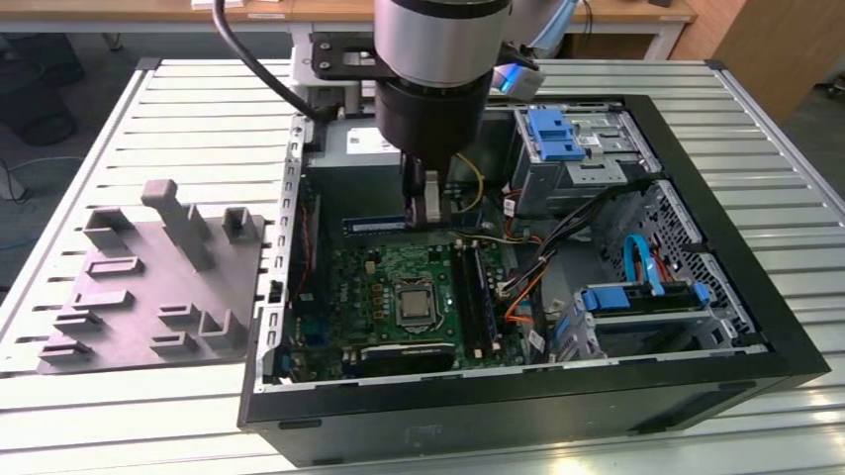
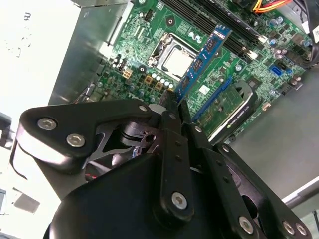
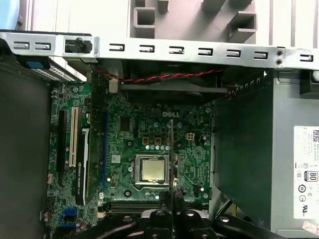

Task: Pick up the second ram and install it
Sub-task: 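Pick up the second ram and move it above second insertion slot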

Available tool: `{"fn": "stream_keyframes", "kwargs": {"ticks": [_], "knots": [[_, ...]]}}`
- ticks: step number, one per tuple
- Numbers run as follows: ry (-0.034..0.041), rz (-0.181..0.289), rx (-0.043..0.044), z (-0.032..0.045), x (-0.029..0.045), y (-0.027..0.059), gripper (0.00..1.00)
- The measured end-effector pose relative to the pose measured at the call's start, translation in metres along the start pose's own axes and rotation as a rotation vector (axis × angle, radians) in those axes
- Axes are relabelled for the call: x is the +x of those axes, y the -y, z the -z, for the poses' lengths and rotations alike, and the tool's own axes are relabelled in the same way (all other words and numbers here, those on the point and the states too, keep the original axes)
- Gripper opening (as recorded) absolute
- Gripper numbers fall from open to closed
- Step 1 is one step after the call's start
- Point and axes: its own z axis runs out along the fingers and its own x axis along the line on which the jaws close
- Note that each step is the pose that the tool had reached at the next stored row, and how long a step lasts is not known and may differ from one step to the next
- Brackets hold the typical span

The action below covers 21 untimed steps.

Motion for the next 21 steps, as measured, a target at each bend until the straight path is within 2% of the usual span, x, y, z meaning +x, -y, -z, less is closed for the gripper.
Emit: {"fn": "stream_keyframes", "kwargs": {"ticks": [21], "knots": [[0.0, 0.0, 0.0, -0.0271, 0.0016, 0.009, 0.14]]}}
